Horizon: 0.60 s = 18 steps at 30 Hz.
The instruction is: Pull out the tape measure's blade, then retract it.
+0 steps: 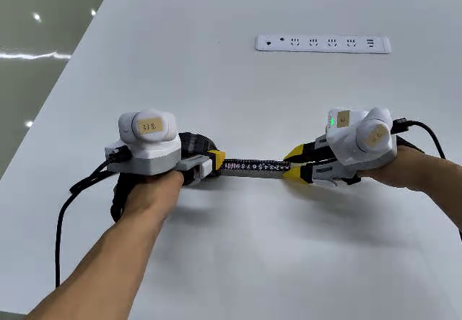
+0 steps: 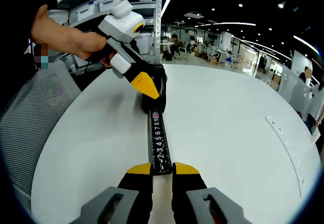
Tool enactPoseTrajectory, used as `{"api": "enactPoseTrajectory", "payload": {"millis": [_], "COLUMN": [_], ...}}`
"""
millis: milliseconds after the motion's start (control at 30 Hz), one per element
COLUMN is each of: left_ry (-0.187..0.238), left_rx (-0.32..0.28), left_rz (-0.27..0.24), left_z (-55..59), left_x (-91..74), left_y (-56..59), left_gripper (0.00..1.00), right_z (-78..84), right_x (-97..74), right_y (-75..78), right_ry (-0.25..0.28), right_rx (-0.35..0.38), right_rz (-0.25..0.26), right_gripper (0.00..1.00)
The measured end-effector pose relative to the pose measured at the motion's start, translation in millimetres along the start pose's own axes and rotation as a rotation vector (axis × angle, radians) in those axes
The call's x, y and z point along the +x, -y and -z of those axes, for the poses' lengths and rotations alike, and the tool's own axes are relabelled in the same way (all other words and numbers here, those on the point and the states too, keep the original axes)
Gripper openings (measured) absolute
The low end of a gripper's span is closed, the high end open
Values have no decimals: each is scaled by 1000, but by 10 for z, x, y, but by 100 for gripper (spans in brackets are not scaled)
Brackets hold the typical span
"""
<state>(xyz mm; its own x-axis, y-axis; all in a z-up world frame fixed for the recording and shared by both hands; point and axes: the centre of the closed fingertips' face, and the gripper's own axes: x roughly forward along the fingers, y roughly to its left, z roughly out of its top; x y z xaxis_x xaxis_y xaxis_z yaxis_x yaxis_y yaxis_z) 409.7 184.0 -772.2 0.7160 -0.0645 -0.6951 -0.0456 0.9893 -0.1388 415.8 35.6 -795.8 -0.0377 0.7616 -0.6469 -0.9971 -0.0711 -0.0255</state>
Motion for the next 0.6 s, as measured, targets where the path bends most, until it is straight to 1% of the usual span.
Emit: {"api": "enactPoseTrajectory", "payload": {"millis": [600], "left_ry": [1], "left_rx": [-5], "left_rz": [4], "left_z": [-9], "left_x": [-4], "left_y": [7], "left_gripper": [57], "right_z": [-112], "right_x": [140], "right_y": [-5], "right_ry": [14], "right_rx": [4], "right_rz": [-6], "right_gripper": [10]}}
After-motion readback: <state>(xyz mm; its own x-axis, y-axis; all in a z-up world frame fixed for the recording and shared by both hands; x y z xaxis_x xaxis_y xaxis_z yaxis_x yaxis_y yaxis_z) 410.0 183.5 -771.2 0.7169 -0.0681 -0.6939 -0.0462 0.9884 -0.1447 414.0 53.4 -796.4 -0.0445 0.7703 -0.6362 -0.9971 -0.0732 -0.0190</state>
